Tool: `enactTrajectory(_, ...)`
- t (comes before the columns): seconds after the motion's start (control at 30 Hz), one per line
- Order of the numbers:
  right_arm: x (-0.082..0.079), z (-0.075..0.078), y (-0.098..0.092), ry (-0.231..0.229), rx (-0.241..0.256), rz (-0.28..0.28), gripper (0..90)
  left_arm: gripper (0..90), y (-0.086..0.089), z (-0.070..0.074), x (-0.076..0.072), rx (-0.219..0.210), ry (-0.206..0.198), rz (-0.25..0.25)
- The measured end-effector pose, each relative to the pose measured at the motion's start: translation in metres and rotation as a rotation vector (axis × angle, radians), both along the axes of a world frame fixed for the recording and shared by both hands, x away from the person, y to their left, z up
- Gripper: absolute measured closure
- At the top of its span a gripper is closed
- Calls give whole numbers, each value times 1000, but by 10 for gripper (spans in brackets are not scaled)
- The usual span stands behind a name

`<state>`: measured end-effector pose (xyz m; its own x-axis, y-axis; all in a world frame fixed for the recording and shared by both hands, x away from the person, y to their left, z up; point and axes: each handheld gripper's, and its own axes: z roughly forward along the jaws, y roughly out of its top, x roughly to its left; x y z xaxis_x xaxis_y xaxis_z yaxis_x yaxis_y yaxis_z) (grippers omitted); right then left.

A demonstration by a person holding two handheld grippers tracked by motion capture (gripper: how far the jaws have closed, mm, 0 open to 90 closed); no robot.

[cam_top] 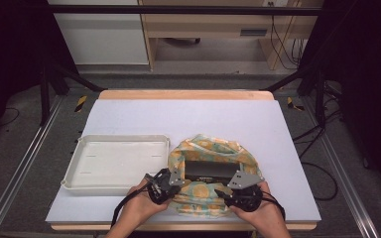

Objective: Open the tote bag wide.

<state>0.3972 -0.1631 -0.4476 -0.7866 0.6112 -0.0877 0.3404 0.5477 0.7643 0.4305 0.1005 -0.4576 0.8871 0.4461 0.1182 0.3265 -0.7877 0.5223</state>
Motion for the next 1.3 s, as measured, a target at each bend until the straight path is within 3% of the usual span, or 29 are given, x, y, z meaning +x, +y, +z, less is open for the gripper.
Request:
enactTrajectory(0.13, 4, -5, 7, 19, -18, 16, 537, 900, 0, -1, 0, 2, 5, -2)
enactTrajectory(0.2, 6, -10, 10, 39, -32, 19, 571, 900, 0, -1, 0, 4, 8, -3)
enactTrajectory(0.37, 6, -20, 14, 96, -51, 67, 836, 900, 1, -2, 1, 7, 9, -1)
enactTrajectory(0.43, 5, -22, 14, 110, -49, 78, 900, 900, 1, -1, 1, 6, 15, -5)
enactTrajectory(0.63, 5, -28, 12, 128, -46, 83, 900, 900, 2, 1, 1, -6, 14, -4)
enactTrajectory(0.8, 5, -30, 12, 132, -44, 82, 900, 900, 2, 15, 0, -45, -12, 8)
enactTrajectory(1.0, 5, -31, 12, 129, -34, 84, 900, 775, -2, 39, 0, -81, -79, 38)
enactTrajectory(1.13, 5, -31, 11, 131, -32, 82, 900, 534, -7, 45, 7, -79, -120, 72)
enactTrajectory(1.17, 6, -31, 11, 130, -30, 82, 900, 472, -9, 44, 10, -78, -123, 73)
enactTrajectory(1.3, 5, -31, 11, 135, -26, 81, 900, 374, -13, 43, 16, -74, -104, 85)
